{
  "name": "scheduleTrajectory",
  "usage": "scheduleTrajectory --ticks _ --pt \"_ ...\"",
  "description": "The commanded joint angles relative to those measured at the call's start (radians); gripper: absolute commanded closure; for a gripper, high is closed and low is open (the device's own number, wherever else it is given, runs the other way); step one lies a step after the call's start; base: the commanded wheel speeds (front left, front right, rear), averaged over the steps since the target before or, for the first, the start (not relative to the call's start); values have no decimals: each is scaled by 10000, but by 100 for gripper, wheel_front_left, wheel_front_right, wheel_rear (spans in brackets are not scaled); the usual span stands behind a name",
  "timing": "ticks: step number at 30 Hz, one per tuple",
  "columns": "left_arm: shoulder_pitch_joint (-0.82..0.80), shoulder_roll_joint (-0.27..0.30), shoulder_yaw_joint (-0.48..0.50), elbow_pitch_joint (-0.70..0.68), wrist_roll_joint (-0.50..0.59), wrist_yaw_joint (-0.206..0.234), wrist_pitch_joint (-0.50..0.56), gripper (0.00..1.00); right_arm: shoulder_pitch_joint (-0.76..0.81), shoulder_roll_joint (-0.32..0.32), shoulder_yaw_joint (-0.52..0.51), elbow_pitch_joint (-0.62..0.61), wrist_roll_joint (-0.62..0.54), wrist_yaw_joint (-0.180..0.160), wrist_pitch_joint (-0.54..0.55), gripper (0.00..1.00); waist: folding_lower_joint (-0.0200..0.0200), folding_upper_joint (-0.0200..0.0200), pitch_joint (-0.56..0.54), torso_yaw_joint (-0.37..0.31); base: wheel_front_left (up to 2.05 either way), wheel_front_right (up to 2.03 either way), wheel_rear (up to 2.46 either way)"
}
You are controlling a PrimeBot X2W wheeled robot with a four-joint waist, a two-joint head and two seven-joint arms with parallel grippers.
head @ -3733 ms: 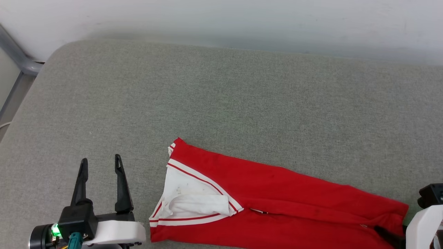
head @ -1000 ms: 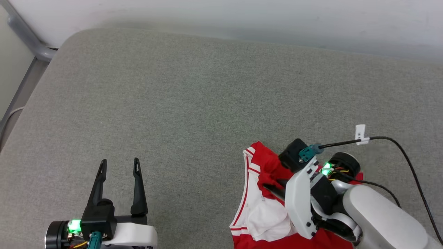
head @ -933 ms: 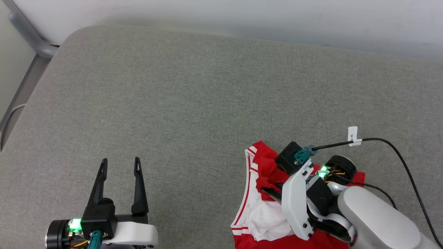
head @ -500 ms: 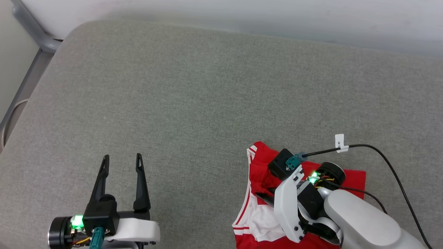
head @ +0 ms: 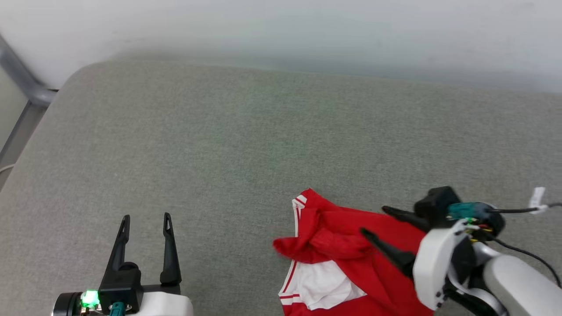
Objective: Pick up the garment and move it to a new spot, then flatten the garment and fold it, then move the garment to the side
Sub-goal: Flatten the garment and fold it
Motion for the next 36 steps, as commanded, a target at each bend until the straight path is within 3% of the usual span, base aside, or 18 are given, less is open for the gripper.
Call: scheduleTrajectory --ticks 1,4,8,18,26,36 --pt "134 66 31 -34 56 2 -24 0 463 -92 -545 -377 -119 -13 -51 0 0 -1 -195 -229 0 0 0" --pt "234 118 33 -61 84 5 -24 0 1140 -61 -1919 -838 -492 -16 -257 0 0 -1 -323 -413 0 0 0" --pt "355 179 10 -39 101 -10 -24 0 2017 452 -3821 -1195 -1289 -13 -831 0 0 -1 -478 -609 0 0 0" --pt "536 274 -126 34 186 32 -23 0 3653 2449 -6984 -1699 -3519 -13 -2784 0 0 -1 -812 -1015 0 0 0" --pt "693 363 -285 92 230 71 -24 0 4911 4049 -8124 -1848 -4646 -14 -4323 0 0 -1 -1093 -1249 0 0 0" --pt "925 484 -524 140 236 7 -24 0 5844 4697 -8158 -1786 -4977 -13 -4888 0 0 -1 -1384 -1381 0 0 0"
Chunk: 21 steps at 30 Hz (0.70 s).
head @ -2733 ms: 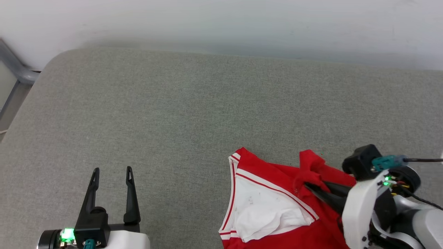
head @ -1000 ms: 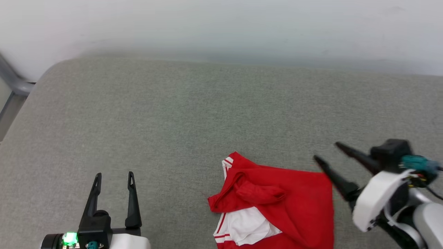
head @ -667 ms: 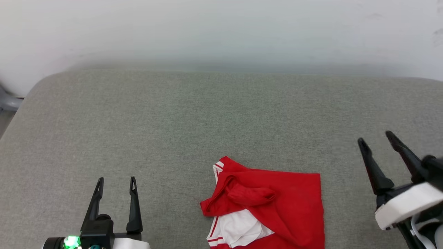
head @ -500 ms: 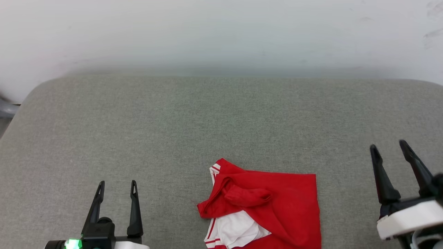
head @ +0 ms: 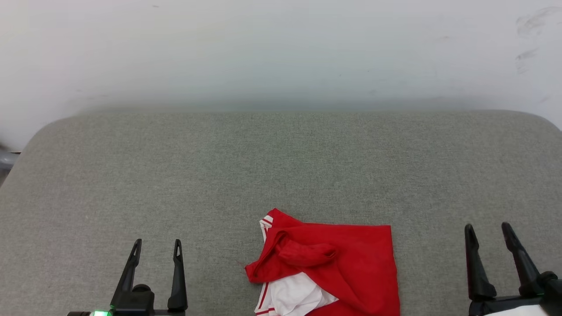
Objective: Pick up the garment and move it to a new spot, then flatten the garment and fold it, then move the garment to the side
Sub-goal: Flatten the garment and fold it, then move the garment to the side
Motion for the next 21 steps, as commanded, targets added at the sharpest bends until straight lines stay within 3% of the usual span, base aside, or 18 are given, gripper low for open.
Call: scheduleTrajectory --ticks 1,21 --pt "159 70 -53 35 13 -32 -24 0 209 85 118 61 -31 -9 -77 0 1 0 -43 -4 0 0 0" --pt "232 227 -170 326 -164 6 -24 0 391 210 506 294 -366 -9 20 0 1 0 -163 123 0 0 0"
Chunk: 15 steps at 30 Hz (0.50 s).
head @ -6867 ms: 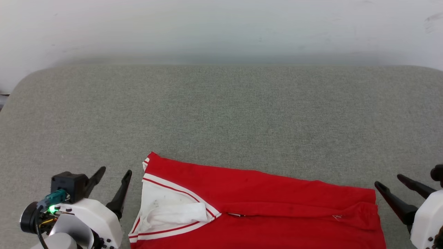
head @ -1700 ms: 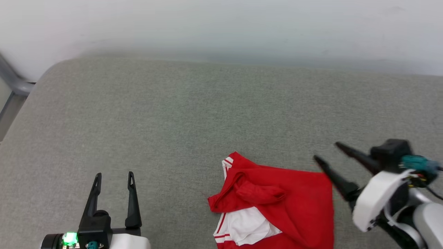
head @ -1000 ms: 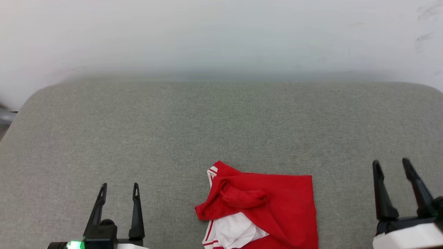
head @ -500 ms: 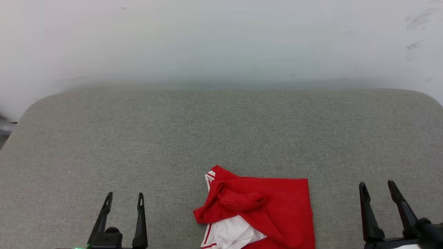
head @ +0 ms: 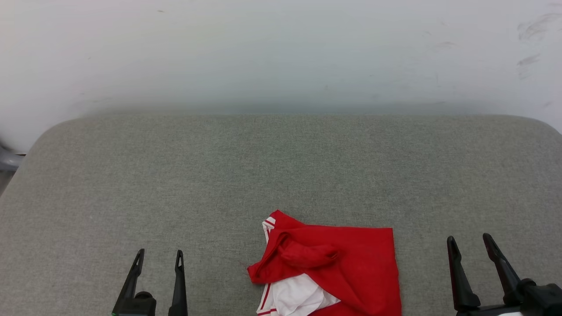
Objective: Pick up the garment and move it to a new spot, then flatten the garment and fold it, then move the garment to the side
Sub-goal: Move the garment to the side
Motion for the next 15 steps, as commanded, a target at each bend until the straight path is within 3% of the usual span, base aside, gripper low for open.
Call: scheduleTrajectory --ticks 1,7,11,15 --pt "45 28 2 33 -46 38 -24 0 115 60 13 22 -54 -9 15 0 0 0 0 13 0 0 0" --pt "0 39 -13 49 -71 60 -24 0 -535 -141 -67 -118 179 -9 277 0 0 0 9 54 0 0 0" --pt "-66 51 -65 59 -81 63 -23 0 -1533 -812 47 -390 639 -9 930 0 0 0 57 77 0 0 0" --pt "-232 53 -129 61 -66 54 -24 0 -2738 -1899 704 -512 1300 -9 2416 0 0 0 137 161 0 0 0"
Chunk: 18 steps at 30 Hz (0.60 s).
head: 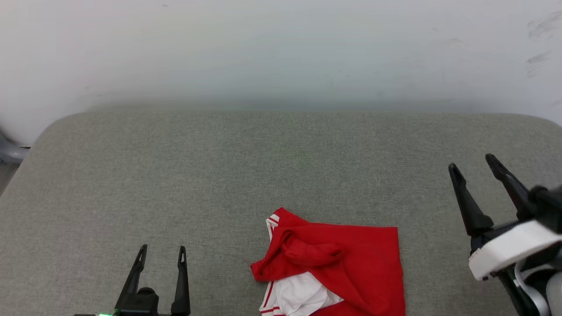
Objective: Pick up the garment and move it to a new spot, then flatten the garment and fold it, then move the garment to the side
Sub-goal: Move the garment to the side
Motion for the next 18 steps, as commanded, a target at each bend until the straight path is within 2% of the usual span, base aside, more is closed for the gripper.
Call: scheduleTrajectory --ticks 1,5,11,14,18 --pt "-157 30 -20 1 5 3 -22 0 -466 -412 329 -23 337 -9 648 0 1 0 43 43 0 0 0" --pt "-277 6 -110 -28 38 8 -21 0 -1411 -1533 1355 177 1461 -9 2852 0 1 0 196 149 0 0 0" --pt "-454 -53 -167 -71 14 62 -21 0 -2155 -2724 2593 675 3380 -9 5886 0 1 0 493 338 0 0 0" --pt "-572 -96 -191 -79 -4 93 -21 0 -2259 -3186 3147 890 4078 -9 6965 0 1 0 679 457 0 0 0" --pt "-769 -146 -253 -86 -5 98 -22 0 -2174 -3475 3643 1130 4676 -9 7709 0 1 0 1020 649 0 0 0"
